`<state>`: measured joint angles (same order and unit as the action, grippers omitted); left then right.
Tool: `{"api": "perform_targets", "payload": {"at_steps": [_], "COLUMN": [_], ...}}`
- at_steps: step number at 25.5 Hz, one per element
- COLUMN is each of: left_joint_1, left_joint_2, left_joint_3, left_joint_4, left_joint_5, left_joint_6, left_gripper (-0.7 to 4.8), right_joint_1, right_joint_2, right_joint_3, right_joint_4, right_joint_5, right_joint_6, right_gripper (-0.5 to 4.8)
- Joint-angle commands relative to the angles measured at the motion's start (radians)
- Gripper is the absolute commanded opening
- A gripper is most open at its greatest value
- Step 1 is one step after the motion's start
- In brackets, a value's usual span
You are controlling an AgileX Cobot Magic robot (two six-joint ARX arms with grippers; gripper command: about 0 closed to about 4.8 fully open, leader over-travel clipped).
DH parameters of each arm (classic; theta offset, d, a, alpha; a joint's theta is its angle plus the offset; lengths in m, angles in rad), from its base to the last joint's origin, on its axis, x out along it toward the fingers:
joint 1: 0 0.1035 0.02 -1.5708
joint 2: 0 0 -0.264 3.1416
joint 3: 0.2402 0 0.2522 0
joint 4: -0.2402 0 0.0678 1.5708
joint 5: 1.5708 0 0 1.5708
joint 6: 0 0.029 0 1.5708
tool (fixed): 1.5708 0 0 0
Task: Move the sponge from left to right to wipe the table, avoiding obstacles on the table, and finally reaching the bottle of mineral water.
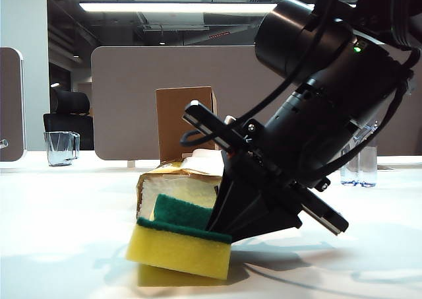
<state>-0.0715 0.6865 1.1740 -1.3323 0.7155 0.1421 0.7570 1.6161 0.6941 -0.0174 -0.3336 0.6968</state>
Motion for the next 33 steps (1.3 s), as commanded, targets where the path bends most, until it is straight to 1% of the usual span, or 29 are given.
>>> {"api": "perform_targets", "payload": {"at_steps": [1,4,9,22,27,29,33], "left_joint_1": [-0.001,-0.001,-0.001,-0.001,-0.001,-0.001,-0.001], "left_joint_2": [-0.002,-0.002,-0.002,-0.002,-0.002,-0.002,-0.002], "left_joint_3": [0.003,0.003,0.003,0.003,0.003,0.003,0.003], "left_joint_4": [0.003,0.003,0.002,0.002,0.002,0.002,0.001], "left_joint_5": [0.014,0.053,0.052,0.053,0.053,0.053,0.053], "left_joint_6": [0.007,0.007,0.006,0.006,0.006,0.007,0.006], "left_gripper": [4.39,4.39,4.39,4.39,4.39,4.39,4.39], "right_joint_1": [-0.016,-0.047,-0.101,-0.188,-0.248,-0.293,-0.352], "right_joint_2": [0.017,0.016,0.014,-0.097,-0.139,-0.165,-0.209], "right_joint_3": [-0.017,-0.017,-0.024,-0.142,-0.176,-0.181,-0.183], "right_joint_4": [-0.153,-0.188,-0.250,-0.282,-0.317,-0.351,-0.392], "right_joint_5": [0.073,0.071,0.070,0.089,0.089,0.090,0.097], "right_joint_6": [-0.023,-0.048,-0.105,-0.150,-0.184,-0.223,-0.266], "right_gripper": [-0.09,-0.09,-0.09,-0.09,-0.09,-0.09,-0.09]}}
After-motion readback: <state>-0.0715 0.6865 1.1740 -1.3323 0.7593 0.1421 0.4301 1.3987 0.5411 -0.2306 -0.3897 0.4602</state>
